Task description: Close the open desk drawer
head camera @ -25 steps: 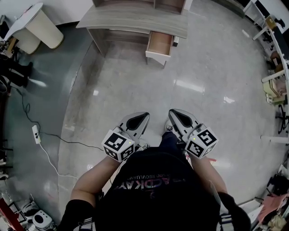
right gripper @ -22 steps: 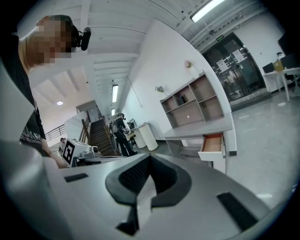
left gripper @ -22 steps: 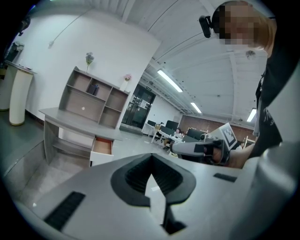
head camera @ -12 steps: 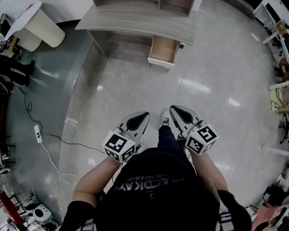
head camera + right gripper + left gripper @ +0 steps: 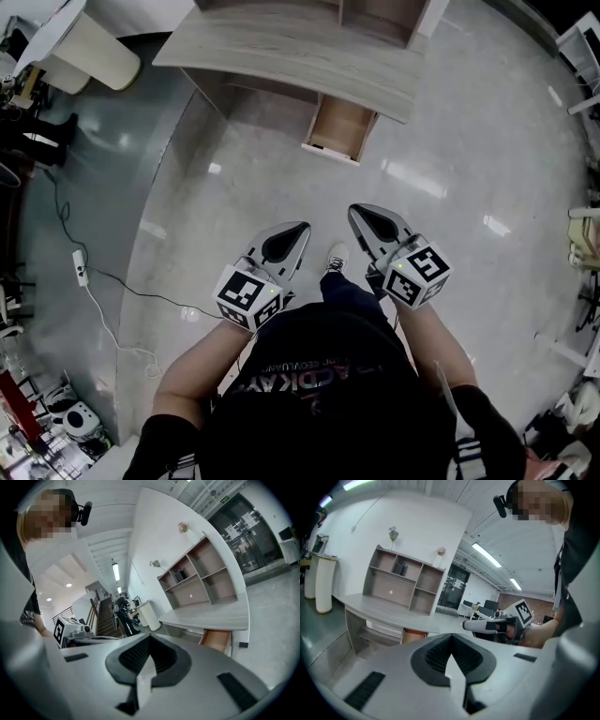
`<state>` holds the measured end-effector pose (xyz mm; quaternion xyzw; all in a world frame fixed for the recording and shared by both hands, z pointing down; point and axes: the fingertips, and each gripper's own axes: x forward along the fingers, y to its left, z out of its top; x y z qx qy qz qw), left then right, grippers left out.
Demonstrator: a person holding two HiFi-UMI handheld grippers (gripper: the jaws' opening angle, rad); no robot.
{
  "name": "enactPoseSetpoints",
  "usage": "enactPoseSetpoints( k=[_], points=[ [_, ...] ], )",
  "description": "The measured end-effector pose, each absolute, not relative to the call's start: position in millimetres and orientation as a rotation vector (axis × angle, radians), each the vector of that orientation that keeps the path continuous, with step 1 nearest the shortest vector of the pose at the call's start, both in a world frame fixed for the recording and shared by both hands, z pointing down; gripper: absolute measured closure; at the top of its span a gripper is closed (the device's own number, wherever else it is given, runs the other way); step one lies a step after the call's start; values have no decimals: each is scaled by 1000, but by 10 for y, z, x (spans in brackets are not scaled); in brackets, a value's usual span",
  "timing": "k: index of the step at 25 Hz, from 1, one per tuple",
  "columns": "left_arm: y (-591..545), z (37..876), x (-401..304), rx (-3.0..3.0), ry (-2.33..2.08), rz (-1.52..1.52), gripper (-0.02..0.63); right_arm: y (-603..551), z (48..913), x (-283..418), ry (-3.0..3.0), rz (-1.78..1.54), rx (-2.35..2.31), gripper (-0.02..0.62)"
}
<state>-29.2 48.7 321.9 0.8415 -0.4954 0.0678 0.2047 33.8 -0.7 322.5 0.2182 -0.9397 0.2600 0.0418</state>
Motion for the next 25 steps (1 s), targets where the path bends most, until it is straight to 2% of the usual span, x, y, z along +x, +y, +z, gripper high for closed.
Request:
enactPoseSetpoints(
  k=[9, 25],
  points=[
    [-94, 3148, -211, 2315, -1464, 202, 595, -495, 3204, 482, -2875, 750, 599, 586],
    [-622, 3659, -488, 2388, -1482, 369, 595, -846, 3630, 596, -2878, 602, 780, 579]
  ],
)
